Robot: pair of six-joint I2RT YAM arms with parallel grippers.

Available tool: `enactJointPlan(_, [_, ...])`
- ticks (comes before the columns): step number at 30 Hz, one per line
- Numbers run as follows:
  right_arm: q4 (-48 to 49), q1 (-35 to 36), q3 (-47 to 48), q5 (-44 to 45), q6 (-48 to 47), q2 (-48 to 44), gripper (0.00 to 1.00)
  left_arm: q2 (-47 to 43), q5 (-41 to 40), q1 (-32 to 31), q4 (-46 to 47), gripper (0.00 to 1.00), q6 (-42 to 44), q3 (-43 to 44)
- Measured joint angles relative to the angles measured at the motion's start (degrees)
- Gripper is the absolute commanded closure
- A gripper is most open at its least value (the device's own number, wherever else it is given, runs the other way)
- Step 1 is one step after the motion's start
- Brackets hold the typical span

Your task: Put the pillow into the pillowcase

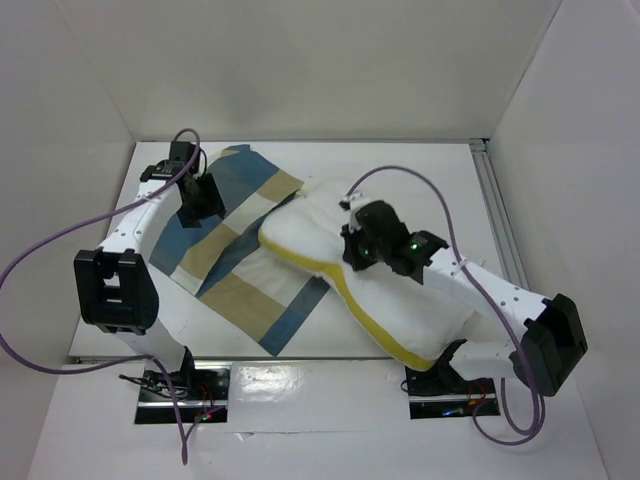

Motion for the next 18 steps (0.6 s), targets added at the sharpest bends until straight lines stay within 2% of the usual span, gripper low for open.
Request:
enactJointPlan(1, [-0.37,1.51,-1.73,-0.50,0.24,0.35,0.86,0.20,0.15,0.00,-0.07,0.28,0.13,0.02])
enactJointPlan(4, [-2.10,4.83,-3.76,-0.74,1.27,2.47,0.17,1.57,0.28,-0.20,-0.35,0.27,1.20,0.04])
enactJointPlan(5, [-2.43,5.11,-3.63,-0.42,1.64,2.93,0.09,2.19,0.22,-0.37,-0.57,0.27,1.33,0.04])
enactJointPlan(7, [-4.13,5.25,-2.86,1.42,2.08,2.97,0.02,3.50,0.07,-0.61,-0.94,0.27,1.29,-0.02])
enactJointPlan(14, [-11.50,2.29,4.83,9.84,7.67,2.64,0.00,4.11,1.75,-2.08,-0.94,0.28,1.20,-0.83])
enactJointPlan(18, [-16.02,-4.57,4.37,12.20,14.88,1.73,0.00,4.13,6.23,-6.27,-0.35,0.17,1.51,-0.57])
